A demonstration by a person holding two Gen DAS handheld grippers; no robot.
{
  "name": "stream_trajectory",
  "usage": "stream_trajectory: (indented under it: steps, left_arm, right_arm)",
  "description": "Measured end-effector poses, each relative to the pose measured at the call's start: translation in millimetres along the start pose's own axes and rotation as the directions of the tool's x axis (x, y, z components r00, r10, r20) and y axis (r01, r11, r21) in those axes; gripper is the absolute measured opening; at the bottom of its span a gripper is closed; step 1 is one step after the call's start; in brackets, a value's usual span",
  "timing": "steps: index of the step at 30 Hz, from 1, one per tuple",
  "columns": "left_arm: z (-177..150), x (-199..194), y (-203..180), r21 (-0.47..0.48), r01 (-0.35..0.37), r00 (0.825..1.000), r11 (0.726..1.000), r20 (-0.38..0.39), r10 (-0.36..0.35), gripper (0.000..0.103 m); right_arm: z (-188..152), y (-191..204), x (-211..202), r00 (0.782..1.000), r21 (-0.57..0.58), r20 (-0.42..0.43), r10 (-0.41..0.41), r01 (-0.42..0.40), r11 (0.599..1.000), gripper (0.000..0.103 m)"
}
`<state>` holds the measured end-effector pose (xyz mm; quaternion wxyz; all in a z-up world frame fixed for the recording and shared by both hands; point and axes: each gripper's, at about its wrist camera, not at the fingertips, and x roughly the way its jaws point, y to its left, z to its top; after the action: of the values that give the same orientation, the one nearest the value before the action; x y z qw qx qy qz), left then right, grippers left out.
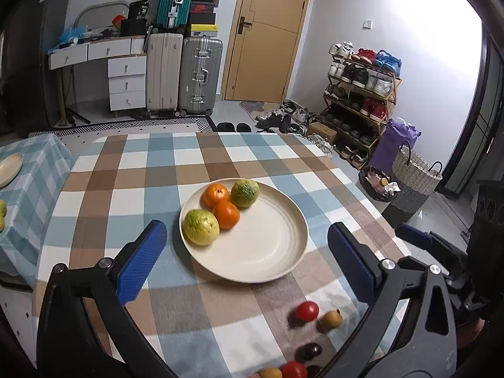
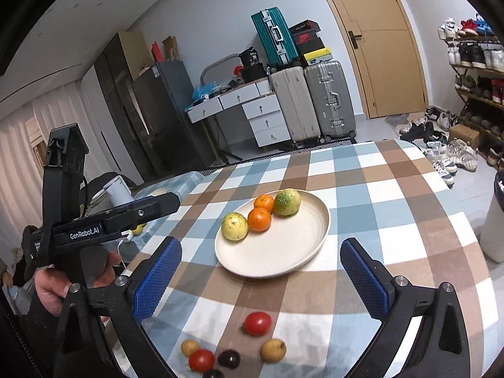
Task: Organize fruits
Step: 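Withdraw both tools from the plate, then move the right tool toward the small brown pear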
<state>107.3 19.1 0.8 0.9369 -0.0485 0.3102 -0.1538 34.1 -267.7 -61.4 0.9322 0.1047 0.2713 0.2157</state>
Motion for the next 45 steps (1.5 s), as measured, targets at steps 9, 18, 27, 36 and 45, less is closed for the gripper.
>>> stream_trajectory:
  steps: [9, 18, 27, 36, 45]
  left_arm:
    - [-39.0, -22.7, -11.5, -0.005, -0.019, 1.0, 1.0, -0.007, 0.019, 0.102]
    - [-82.2, -30.2, -2.6, -0.033, -0.028, 0.999, 0.999, -0.02, 0.027, 0.102]
    - [-114.6, -24.7, 17.8, -0.098, -0.039, 0.999, 0.994, -0.024, 0.037, 0.102]
    - [-128.6, -17.9, 29.2, -0.12, -0.044, 0.998, 0.992, -0.041, 0.04, 0.102]
    - [-133.6, -6.7, 24.5, -0.099, -0.027, 0.998, 0.995, -0.063, 0.02, 0.102]
  right_arm:
    - [-21.5, 11.5, -19.7, 0.999, -0.034, 0.014, -0.047, 0.048, 0.998, 0.103]
    - [-44.5, 15.7, -26.7, 0.995, -0.062, -0.013, -0.096, 0.095, 0.994, 0.103]
    - [-72.0, 9.8, -16.8, 0.993, -0.038, -0.096, -0.069, 0.066, 0.997, 0.103]
    - [-92.3, 4.7, 0.1, 0.984, -0.031, -0.167, -0.067, 0.062, 0.998, 0.102]
    - [-92.0, -7.2, 17.9, 0.976, 0.029, -0.214, -0.034, 0.042, 0.999, 0.1]
